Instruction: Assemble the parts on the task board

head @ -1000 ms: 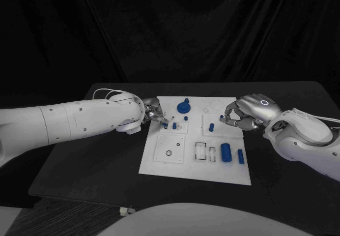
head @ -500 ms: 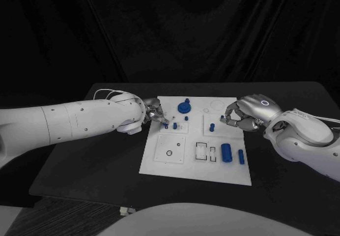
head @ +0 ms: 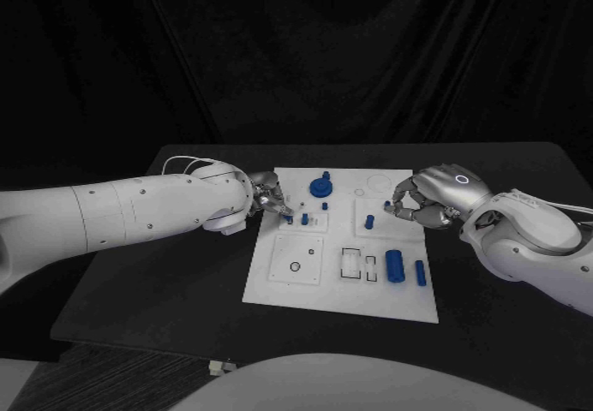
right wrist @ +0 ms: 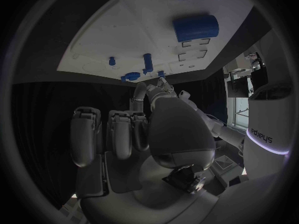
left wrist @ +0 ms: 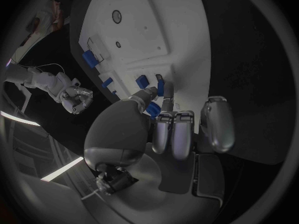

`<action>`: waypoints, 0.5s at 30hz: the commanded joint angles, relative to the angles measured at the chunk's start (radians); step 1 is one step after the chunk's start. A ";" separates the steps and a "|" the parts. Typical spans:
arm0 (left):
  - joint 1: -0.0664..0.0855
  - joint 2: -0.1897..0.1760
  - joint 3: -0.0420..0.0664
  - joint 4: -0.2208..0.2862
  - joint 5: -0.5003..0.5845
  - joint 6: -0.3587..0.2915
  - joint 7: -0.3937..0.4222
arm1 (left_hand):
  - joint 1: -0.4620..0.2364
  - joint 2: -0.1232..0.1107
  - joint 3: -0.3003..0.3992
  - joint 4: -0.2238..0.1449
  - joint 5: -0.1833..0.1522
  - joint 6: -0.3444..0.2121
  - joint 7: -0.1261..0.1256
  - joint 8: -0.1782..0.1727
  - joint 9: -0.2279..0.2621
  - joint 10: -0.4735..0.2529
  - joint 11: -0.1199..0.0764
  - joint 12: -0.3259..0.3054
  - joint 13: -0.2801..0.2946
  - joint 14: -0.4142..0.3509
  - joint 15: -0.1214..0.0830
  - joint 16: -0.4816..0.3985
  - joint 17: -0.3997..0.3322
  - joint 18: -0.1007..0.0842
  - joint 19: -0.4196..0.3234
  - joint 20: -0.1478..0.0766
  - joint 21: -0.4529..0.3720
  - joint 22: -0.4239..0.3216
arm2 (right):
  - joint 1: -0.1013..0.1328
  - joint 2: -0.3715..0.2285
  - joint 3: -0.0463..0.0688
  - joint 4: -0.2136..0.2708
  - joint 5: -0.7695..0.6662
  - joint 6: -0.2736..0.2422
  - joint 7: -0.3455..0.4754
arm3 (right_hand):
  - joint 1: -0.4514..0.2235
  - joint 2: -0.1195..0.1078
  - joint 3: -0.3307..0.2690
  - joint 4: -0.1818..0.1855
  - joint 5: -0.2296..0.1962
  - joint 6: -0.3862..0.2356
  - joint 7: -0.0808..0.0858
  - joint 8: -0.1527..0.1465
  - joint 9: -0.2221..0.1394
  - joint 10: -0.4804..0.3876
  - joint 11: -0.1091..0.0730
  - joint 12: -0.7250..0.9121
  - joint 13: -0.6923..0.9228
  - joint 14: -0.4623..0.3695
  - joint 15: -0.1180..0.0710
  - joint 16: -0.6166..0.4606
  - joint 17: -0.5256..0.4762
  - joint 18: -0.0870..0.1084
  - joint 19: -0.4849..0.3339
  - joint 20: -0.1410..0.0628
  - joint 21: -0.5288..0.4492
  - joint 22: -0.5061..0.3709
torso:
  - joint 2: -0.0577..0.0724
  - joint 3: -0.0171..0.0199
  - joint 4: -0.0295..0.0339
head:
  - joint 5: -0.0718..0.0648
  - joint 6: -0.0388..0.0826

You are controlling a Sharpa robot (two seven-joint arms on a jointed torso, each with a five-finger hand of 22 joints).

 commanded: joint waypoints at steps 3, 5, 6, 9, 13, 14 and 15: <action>-0.003 0.001 0.001 0.001 -0.001 0.015 0.003 | 0.003 -0.006 0.074 -0.014 -0.007 -0.020 -0.019 0.006 0.024 0.092 -0.003 0.006 0.259 0.110 -0.009 -0.011 0.246 0.021 -0.004 0.005 -0.015 0.187 | -0.002 0.000 0.001 0.001 -0.002 0.004 -0.020 | 0.017 -0.009 0.041 0.002 0.013 -0.002 0.003 -0.020 0.012 0.113 -0.001 0.017 0.264 0.097 -0.001 0.003 0.238 -0.015 0.055 -0.003 -0.017 0.244 | 0.000 0.0001 -0.0003 | 0.001 0.000; -0.003 0.000 0.001 0.001 -0.001 0.017 0.002 | 0.002 -0.007 0.073 -0.014 -0.008 -0.021 -0.019 0.005 0.024 0.092 -0.003 0.006 0.259 0.110 -0.009 -0.011 0.246 0.021 -0.004 0.005 -0.015 0.187 | -0.002 0.000 0.001 0.000 -0.002 0.004 -0.020 | 0.018 -0.009 0.042 0.001 0.014 -0.002 0.003 -0.020 0.012 0.113 -0.001 0.017 0.264 0.097 -0.001 0.003 0.238 -0.015 0.056 -0.003 -0.017 0.244 | 0.000 0.0004 0.0002 | 0.001 0.000; -0.003 0.000 0.001 0.002 -0.001 0.018 0.001 | 0.002 -0.007 0.073 -0.014 -0.008 -0.021 -0.019 0.005 0.024 0.092 -0.003 0.006 0.259 0.110 -0.009 -0.011 0.246 0.021 -0.004 0.005 -0.015 0.187 | -0.002 0.001 0.001 0.000 -0.002 0.004 -0.020 | 0.018 -0.009 0.042 0.001 0.014 -0.002 0.003 -0.020 0.012 0.113 -0.001 0.017 0.264 0.097 -0.001 0.003 0.238 -0.015 0.056 -0.003 -0.017 0.244 | -0.001 0.0003 0.0002 | 0.001 0.000; -0.003 -0.001 0.001 0.003 -0.001 0.020 -0.001 | -0.001 -0.009 0.069 -0.011 -0.013 -0.023 -0.019 0.004 0.024 0.093 -0.003 0.007 0.260 0.110 -0.009 -0.011 0.246 0.021 -0.004 0.005 -0.016 0.187 | -0.002 0.001 0.001 0.000 -0.002 0.005 -0.021 | 0.018 -0.009 0.042 0.001 0.014 -0.002 0.003 -0.020 0.012 0.113 -0.001 0.017 0.264 0.097 -0.001 0.003 0.238 -0.015 0.056 -0.003 -0.017 0.244 | -0.001 0.0002 0.0000 | 0.001 0.000; -0.004 -0.003 0.001 0.005 -0.001 0.021 -0.003 | -0.008 -0.009 0.059 -0.002 -0.043 -0.026 -0.019 0.002 0.023 0.093 -0.002 0.007 0.259 0.110 -0.008 -0.011 0.246 0.021 -0.004 0.006 -0.017 0.187 | -0.002 0.001 0.001 0.000 -0.002 0.006 -0.022 | 0.019 -0.009 0.043 0.001 0.014 -0.002 0.003 -0.021 0.012 0.113 -0.001 0.017 0.264 0.097 -0.001 0.002 0.237 -0.015 0.056 -0.003 -0.017 0.244 | 0.000 0.0000 0.0001 | 0.002 0.000; -0.004 -0.004 0.001 0.005 -0.001 0.022 -0.004 | -0.008 -0.009 0.059 -0.002 -0.043 -0.026 -0.019 0.002 0.023 0.093 -0.002 0.007 0.259 0.110 -0.008 -0.011 0.246 0.021 -0.004 0.006 -0.017 0.187 | -0.002 0.001 0.001 0.000 -0.002 0.006 -0.023 | 0.020 -0.010 0.043 0.000 0.015 -0.002 0.003 -0.022 0.011 0.113 -0.001 0.017 0.264 0.097 -0.001 0.002 0.237 -0.015 0.055 -0.003 -0.017 0.244 | 0.000 0.0000 0.0001 | 0.002 0.000; -0.004 -0.004 0.001 0.006 -0.001 0.022 -0.004 | -0.009 -0.009 0.058 -0.001 -0.046 -0.026 -0.019 0.002 0.023 0.093 -0.002 0.007 0.259 0.110 -0.008 -0.010 0.246 0.021 -0.004 0.006 -0.017 0.187 | -0.002 0.001 0.001 0.001 -0.002 0.006 -0.023 | 0.020 -0.010 0.043 0.000 0.015 -0.002 0.003 -0.022 0.011 0.113 -0.001 0.017 0.264 0.097 -0.001 0.002 0.237 -0.015 0.055 -0.003 -0.017 0.244 | 0.000 0.0000 0.0001 | 0.001 0.000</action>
